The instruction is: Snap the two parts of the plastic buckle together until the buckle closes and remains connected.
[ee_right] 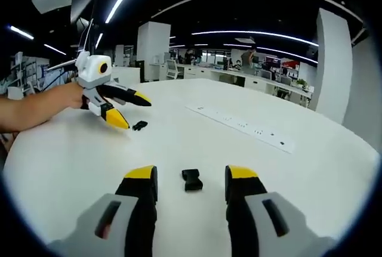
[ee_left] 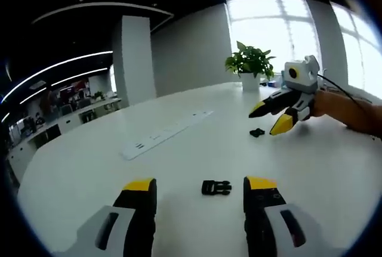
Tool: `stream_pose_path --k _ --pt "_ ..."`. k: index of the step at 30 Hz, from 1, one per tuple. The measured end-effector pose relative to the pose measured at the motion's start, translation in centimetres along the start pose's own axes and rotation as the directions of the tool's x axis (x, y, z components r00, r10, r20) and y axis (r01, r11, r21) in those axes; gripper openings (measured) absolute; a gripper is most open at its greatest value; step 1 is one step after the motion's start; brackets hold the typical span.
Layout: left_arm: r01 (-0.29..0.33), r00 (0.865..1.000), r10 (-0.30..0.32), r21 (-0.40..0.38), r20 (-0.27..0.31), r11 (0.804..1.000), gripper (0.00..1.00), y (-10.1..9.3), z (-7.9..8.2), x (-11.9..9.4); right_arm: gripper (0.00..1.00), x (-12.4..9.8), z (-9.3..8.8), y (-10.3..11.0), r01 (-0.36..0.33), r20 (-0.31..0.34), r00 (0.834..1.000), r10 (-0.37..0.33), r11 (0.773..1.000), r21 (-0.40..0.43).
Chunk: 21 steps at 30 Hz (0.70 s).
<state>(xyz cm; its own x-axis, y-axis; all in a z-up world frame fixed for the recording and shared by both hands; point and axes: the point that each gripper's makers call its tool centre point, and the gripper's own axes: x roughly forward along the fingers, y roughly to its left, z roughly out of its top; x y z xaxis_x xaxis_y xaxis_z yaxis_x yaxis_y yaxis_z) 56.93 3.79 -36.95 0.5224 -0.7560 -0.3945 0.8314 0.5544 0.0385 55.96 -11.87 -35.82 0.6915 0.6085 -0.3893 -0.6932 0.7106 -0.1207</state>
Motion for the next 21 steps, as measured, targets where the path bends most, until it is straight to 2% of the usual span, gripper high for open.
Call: stream_pose_path --k 2,4,6,8,10,12,15,21 --pt "0.003 1.0 -0.003 0.011 -0.011 1.0 0.55 -0.1 -0.2 0.1 0.41 0.1 -0.6 0.8 0.007 0.0 1.0 -0.007 1.0 0.021" --pt "0.0 1.0 0.0 0.003 -0.011 1.0 0.5 0.0 0.0 0.1 0.37 0.2 -0.6 0.5 0.006 -0.004 1.0 -0.006 1.0 0.021" --pt "0.005 1.0 -0.005 -0.012 -0.004 1.0 0.5 0.1 0.3 0.1 0.32 0.0 -0.1 -0.2 0.014 0.003 1.0 -0.014 1.0 0.024" --pt "0.013 1.0 -0.013 -0.015 -0.001 1.0 0.5 -0.1 0.4 0.3 0.3 0.0 -0.4 0.1 0.013 0.004 1.0 -0.013 0.999 0.031" --pt "0.014 1.0 -0.014 -0.013 -0.005 1.0 0.5 -0.1 0.4 0.5 0.32 0.1 -0.2 0.2 -0.023 0.013 1.0 0.022 0.998 0.065" --pt "0.017 1.0 -0.017 -0.014 -0.011 1.0 0.5 -0.1 0.3 0.5 0.34 -0.2 -0.5 1.2 -0.027 0.008 1.0 0.027 0.998 0.055" --pt "0.022 1.0 -0.023 -0.013 -0.02 1.0 0.49 0.4 0.3 1.1 0.32 -0.2 -0.6 1.2 -0.03 -0.004 1.0 0.031 0.998 0.052" --pt "0.025 0.999 -0.026 -0.014 -0.026 1.0 0.43 0.1 0.2 1.1 0.29 0.0 -0.9 1.0 -0.029 -0.013 0.999 0.029 0.998 0.056"
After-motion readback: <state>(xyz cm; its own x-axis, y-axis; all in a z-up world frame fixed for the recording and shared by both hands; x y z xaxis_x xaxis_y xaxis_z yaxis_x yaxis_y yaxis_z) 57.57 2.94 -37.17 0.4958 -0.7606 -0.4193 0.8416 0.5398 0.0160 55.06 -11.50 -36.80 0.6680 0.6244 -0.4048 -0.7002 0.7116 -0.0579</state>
